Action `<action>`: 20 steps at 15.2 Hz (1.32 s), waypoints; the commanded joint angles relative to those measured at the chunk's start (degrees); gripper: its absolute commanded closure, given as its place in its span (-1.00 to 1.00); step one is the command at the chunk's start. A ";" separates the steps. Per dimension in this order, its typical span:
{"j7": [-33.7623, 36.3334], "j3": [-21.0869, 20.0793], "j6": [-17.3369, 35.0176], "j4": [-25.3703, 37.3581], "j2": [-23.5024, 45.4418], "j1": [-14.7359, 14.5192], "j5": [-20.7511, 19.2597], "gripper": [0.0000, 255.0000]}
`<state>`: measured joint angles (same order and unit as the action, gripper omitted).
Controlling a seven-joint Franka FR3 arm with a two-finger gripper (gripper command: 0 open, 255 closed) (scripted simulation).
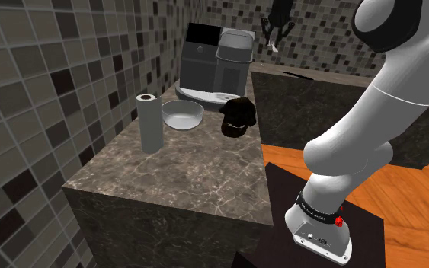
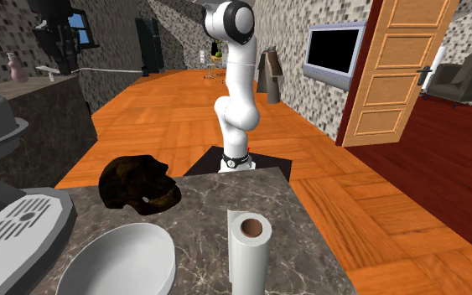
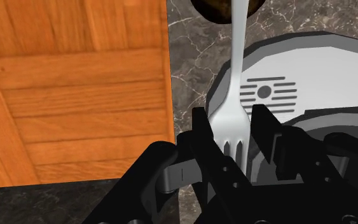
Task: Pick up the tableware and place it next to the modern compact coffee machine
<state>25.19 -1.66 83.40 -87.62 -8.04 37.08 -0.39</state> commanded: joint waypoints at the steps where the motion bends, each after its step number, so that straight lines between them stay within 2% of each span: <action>1: -0.05 0.04 1.80 -2.59 -0.82 0.02 0.03 1.00; 20: -0.01 0.08 17.10 -22.07 -5.00 0.01 0.13 1.00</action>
<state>25.23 -1.61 99.61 -108.69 -12.91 37.06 -0.26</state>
